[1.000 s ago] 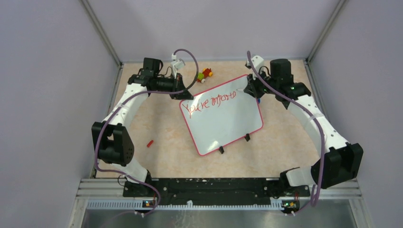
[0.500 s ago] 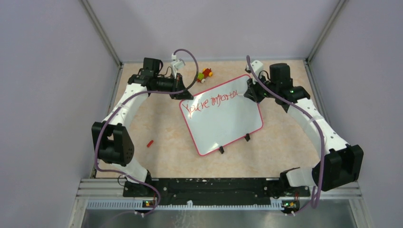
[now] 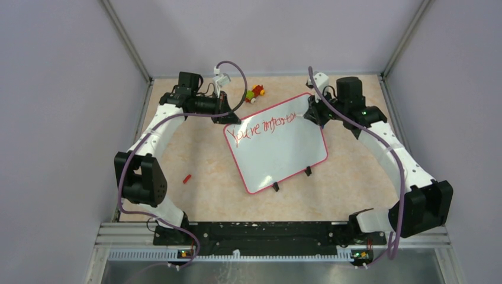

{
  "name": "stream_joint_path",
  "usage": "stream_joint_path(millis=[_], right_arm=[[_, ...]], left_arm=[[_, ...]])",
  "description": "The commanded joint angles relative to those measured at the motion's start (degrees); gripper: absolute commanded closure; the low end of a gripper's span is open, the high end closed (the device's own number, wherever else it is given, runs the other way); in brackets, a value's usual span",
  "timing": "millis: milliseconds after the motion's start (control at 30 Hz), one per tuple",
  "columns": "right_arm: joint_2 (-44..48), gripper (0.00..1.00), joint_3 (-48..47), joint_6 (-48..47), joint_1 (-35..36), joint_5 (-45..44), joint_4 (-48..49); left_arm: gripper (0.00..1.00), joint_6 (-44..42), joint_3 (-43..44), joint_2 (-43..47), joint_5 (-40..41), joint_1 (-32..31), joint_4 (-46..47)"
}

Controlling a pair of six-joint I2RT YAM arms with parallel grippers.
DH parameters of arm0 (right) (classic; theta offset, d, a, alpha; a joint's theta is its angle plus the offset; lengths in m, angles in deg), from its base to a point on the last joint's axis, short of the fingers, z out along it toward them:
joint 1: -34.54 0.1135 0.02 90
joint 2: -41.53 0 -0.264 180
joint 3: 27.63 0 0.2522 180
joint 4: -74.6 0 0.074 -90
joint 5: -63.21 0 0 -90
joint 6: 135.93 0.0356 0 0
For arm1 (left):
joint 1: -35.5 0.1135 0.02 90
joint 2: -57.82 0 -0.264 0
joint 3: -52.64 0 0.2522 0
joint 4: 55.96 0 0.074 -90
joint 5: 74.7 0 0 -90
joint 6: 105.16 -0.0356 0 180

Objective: Write a sentence on the whiteboard

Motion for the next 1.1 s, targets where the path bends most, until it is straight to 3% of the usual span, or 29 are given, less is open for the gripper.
stream_joint_path(millis=[0,533,1067], right_arm=[[-0.7,1.0,-4.0,0.5,-0.6,-0.4,2.0],[1.3,1.0,-1.6,-1.5,-1.6,-3.6,1.5],[3.2,1.0,0.8,-2.0,-1.6,-0.4,-0.5]], left_arm=[[1.0,-0.9,1.2,-0.4,-0.7,-1.0,-0.6],[1.0,-0.8,1.3,-0.6,-0.6,-1.0,-0.6],[1.0,-0.7,1.2,-0.4,-1.1,-1.0,-0.5]])
